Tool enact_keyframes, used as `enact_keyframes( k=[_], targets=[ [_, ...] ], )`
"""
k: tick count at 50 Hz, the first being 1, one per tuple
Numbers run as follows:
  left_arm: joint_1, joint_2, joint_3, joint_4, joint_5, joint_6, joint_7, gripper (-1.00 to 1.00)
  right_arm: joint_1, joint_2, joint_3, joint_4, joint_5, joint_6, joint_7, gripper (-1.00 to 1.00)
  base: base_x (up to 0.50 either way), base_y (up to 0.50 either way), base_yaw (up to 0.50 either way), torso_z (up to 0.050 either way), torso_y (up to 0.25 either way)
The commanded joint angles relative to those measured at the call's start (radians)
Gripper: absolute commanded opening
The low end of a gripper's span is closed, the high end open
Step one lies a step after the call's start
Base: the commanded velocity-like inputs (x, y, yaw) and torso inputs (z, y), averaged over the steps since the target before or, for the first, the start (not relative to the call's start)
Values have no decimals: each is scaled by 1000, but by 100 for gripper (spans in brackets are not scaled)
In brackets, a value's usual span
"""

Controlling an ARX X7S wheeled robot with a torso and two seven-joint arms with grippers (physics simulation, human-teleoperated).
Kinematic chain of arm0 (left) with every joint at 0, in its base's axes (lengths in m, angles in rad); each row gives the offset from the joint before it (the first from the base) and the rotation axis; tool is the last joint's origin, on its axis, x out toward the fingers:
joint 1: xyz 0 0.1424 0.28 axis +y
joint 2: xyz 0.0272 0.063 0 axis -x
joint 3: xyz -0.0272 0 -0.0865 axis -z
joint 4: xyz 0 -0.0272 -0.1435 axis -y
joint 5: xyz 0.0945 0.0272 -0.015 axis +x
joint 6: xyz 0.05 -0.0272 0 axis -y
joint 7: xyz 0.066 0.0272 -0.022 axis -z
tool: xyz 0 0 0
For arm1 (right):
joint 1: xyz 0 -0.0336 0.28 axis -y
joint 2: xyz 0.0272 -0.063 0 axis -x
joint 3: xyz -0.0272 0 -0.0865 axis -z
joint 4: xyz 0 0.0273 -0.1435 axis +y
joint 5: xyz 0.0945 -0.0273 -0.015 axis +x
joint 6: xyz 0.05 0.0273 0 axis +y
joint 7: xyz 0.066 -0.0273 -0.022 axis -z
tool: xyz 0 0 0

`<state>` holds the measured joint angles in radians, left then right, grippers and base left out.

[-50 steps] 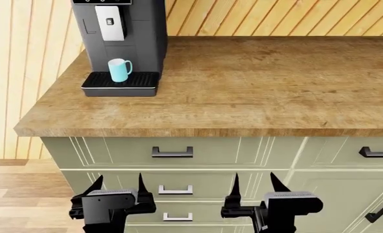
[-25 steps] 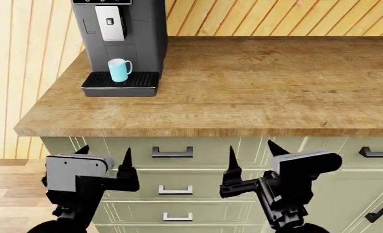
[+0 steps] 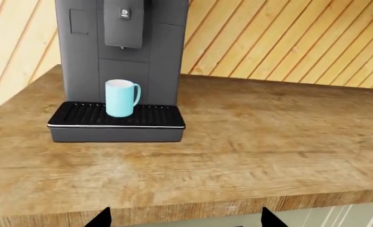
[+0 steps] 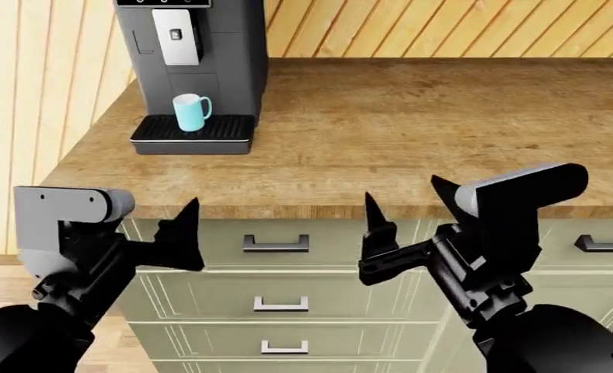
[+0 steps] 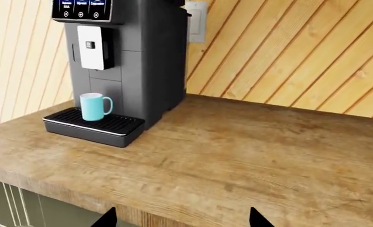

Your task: Pick the mug from under the coffee machine dispenser and place it on the counter.

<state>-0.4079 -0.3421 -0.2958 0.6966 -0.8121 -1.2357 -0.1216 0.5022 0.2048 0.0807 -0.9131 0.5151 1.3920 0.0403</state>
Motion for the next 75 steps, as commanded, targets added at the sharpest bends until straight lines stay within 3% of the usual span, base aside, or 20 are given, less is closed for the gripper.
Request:
enact_keyframes(
  k=[1,10,41,53,62,75],
  targets=[
    [-62,-18,-10,-11,-34,-57,-20,100,107,-1,23,-9,42,112,25,100,0,0,0,0,0],
    [-62,-20,-14,-14,-41,-48,-21,100,127,-18,31,18,56,108,41,100,122,0,0,0,0],
    [-49,-38,-13,-36,-29,-10,-38,100,142,24,18,17,129,139,114,100,489,0,0,0,1],
    [-55,-41,24,-86,-5,19,-28,100,109,41,10,22,156,100,124,100,0,0,0,0,2],
    [-101,-106,38,-178,14,44,30,100,113,44,-5,34,166,86,134,100,0,0,0,0,0],
    [-138,-105,38,-306,47,67,25,100,113,51,-19,59,174,52,141,100,0,0,0,0,0]
  ],
)
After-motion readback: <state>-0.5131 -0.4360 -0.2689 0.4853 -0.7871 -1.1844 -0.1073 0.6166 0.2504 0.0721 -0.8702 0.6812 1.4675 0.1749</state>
